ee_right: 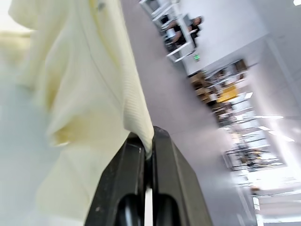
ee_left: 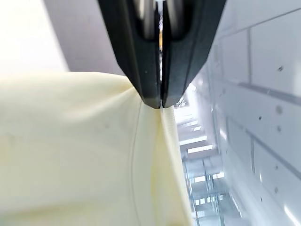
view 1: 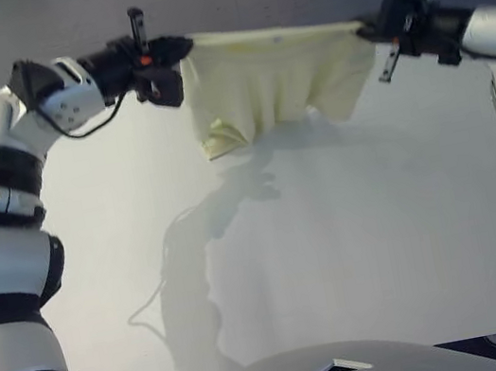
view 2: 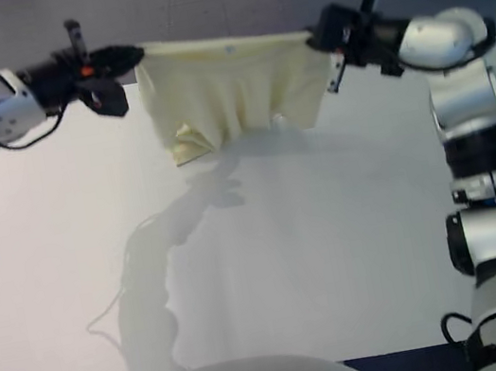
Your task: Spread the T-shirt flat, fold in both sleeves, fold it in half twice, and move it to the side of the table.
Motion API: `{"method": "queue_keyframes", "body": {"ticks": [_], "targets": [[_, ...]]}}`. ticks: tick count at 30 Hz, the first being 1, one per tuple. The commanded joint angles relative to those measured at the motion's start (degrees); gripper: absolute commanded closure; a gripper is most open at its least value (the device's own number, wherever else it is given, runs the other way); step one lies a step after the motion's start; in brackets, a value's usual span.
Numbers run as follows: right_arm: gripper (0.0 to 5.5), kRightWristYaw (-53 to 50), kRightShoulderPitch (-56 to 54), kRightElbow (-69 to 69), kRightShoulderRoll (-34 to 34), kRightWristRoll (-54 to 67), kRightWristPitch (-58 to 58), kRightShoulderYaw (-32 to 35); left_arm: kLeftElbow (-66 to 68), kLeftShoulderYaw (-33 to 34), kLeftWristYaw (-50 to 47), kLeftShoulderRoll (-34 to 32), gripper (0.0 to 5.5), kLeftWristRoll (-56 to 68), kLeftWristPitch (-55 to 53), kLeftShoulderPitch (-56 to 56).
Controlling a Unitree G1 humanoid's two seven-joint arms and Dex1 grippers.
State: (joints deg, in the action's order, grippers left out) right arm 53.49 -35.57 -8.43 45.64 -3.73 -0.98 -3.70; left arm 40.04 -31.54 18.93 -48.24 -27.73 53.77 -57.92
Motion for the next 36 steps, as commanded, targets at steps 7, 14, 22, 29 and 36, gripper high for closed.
{"method": "queue_keyframes", "body": {"ticks": [7,14,22,29,36], "targets": [[5.47,13.56,29.50,34.31,13.20,7.65,9.07,3.01,-42.47,5.72,13.68,-22.12,5.50,18.84,-6.38,40.98],[5.47,17.33,37.32,38.94,16.42,7.09,6.01,0.11,-53.16,8.10,20.46,-26.38,5.50,21.33,-12.27,57.47],[5.47,16.48,44.17,38.42,16.19,1.83,2.71,-7.48,-55.75,7.05,25.52,-24.55,5.50,17.21,-17.06,69.54],[5.47,16.02,50.21,40.85,16.89,2.21,2.89,-8.60,-60.71,9.17,28.62,-25.81,5.50,18.89,-21.59,76.84],[5.47,13.80,54.08,44.28,16.66,3.62,5.48,-6.08,-64.91,13.60,29.96,-26.11,5.50,20.88,-24.06,80.76]]}}
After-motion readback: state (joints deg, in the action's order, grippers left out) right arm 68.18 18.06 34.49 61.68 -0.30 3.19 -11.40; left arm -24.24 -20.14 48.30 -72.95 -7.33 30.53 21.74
